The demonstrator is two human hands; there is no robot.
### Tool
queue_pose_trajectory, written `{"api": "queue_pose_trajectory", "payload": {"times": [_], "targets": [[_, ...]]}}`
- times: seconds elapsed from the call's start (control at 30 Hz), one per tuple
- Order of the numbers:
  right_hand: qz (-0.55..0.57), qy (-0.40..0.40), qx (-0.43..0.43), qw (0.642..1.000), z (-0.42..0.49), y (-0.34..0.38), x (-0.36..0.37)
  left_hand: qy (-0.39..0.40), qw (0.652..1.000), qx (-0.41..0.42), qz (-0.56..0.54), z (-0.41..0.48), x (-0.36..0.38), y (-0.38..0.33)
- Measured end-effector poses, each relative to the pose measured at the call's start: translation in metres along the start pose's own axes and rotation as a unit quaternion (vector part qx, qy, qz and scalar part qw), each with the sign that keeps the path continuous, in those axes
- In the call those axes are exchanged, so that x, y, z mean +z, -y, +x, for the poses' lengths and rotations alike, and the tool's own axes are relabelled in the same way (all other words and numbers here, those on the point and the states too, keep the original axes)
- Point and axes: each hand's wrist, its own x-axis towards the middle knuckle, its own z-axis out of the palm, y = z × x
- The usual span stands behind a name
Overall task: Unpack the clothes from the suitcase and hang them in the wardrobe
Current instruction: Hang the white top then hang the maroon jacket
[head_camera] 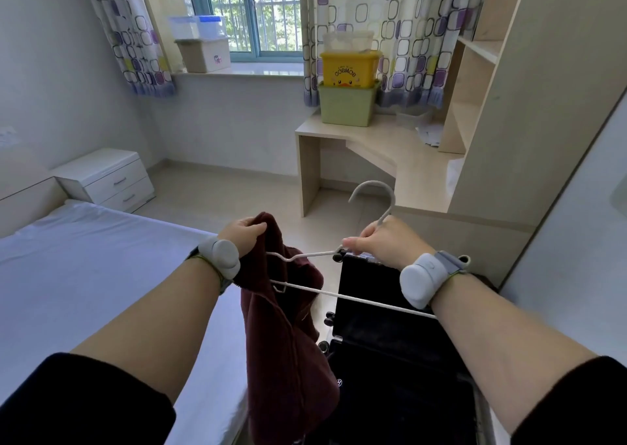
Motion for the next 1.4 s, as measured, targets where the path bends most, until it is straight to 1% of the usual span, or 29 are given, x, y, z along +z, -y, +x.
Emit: {"api": "queue_pose_trajectory", "payload": {"times": [0.1, 0.2, 0.33, 0.43, 0.57, 0.67, 0.73, 0.8, 0.9, 1.03, 1.23, 1.4], "targets": [[-0.05, 0.026, -0.003, 0.998, 0.001, 0.0, 0.01, 0.016, 0.999, -0.009, -0.029, 0.004, 0.008, 0.008], [-0.087, 0.024, 0.0, 0.996, -0.001, -0.007, 0.009, 0.027, 0.998, -0.015, -0.051, 0.001, 0.007, 0.007], [-0.049, 0.011, -0.006, 0.999, -0.006, -0.004, -0.012, 0.003, 0.999, -0.021, -0.048, 0.003, -0.003, 0.015], [-0.057, 0.004, -0.013, 0.998, -0.006, 0.001, -0.016, -0.008, 0.998, -0.029, -0.057, 0.001, -0.001, 0.016], [-0.065, 0.011, -0.002, 0.998, -0.003, 0.003, 0.004, 0.015, 0.996, -0.035, -0.086, -0.008, 0.014, 0.009], [-0.087, 0.021, -0.001, 0.996, -0.003, 0.004, 0.019, 0.037, 0.99, -0.035, -0.131, -0.014, 0.023, 0.001], [-0.097, 0.038, 0.005, 0.995, -0.005, 0.003, 0.017, 0.033, 0.992, -0.026, -0.122, -0.013, 0.018, -0.001], [-0.109, 0.049, 0.008, 0.993, -0.007, 0.002, 0.009, 0.019, 0.996, -0.015, -0.087, -0.009, 0.005, 0.003], [-0.106, 0.044, -0.003, 0.993, -0.009, 0.004, -0.009, 0.002, 0.998, -0.024, -0.062, -0.005, -0.008, 0.012], [-0.092, 0.036, -0.015, 0.995, -0.008, 0.012, -0.017, 0.008, 0.994, -0.036, -0.101, -0.011, -0.003, 0.016], [-0.117, 0.023, 0.003, 0.993, 0.005, 0.016, 0.021, 0.039, 0.984, -0.038, -0.168, -0.024, 0.015, 0.0], [-0.074, -0.039, 0.019, 0.996, 0.011, 0.015, 0.05, 0.074, 0.984, 0.007, -0.163, -0.035, 0.035, -0.015]]}}
